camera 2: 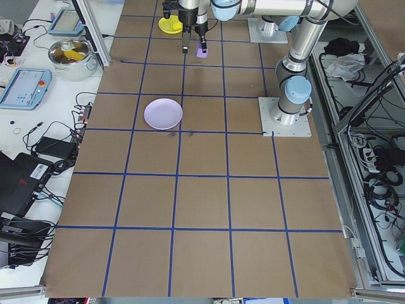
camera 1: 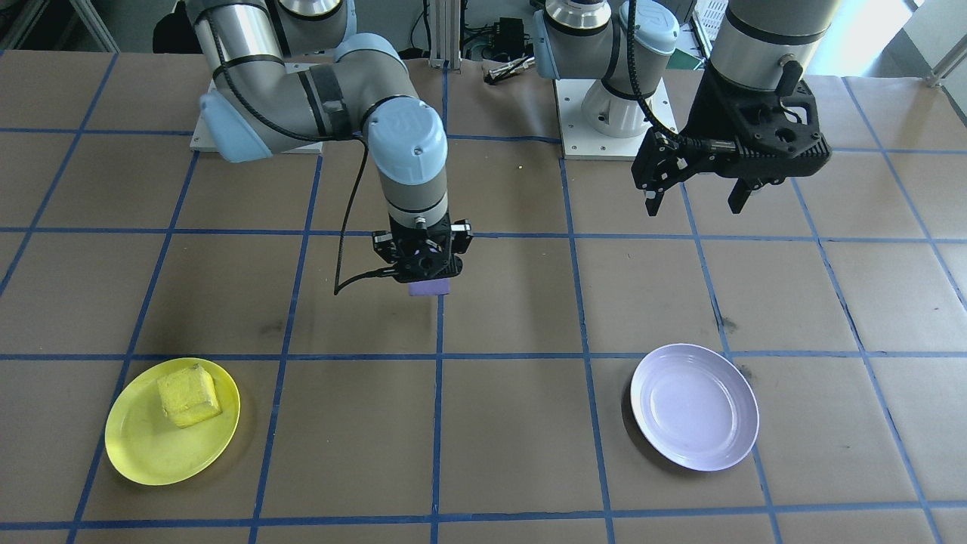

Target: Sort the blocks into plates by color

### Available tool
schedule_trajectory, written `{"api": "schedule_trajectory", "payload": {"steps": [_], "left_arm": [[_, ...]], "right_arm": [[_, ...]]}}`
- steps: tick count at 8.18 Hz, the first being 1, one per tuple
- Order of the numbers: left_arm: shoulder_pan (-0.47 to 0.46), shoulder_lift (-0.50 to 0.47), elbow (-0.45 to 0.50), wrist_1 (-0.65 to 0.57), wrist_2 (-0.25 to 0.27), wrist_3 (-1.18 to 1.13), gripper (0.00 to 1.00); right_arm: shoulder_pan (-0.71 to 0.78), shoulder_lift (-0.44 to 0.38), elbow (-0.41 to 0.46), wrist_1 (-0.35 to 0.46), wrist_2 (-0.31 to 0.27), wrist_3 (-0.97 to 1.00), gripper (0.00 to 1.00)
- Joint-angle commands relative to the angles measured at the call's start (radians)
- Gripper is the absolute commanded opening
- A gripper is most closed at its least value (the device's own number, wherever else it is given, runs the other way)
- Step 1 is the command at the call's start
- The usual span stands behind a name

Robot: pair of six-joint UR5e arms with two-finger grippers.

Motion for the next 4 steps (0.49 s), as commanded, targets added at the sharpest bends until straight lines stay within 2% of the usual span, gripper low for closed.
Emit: {"api": "schedule_trajectory", "payload": {"steps": [1, 2, 3, 4], "left_arm": [[0.032, 0.004, -0.008, -0.012, 0.002, 0.001, 1.00], [0.032, 0.004, -0.007, -0.015, 0.002, -0.001, 1.00], [0.032, 0.004, -0.007, -0.015, 0.002, -0.001, 1.00], [0.032, 0.004, -0.001, -0.016, 0.001, 0.001, 1.00]], "right_arm": [[0.159, 0.162, -0.149, -0.053, 0.000, 0.087, 0.23], [0.179, 0.203, -0.195, -0.056, 0.000, 0.087, 0.26], [0.179, 0.222, -0.217, -0.053, -0.015, 0.081, 0.66], [0.179, 0.223, -0.232, -0.057, -0.009, 0.096, 1.00]]}}
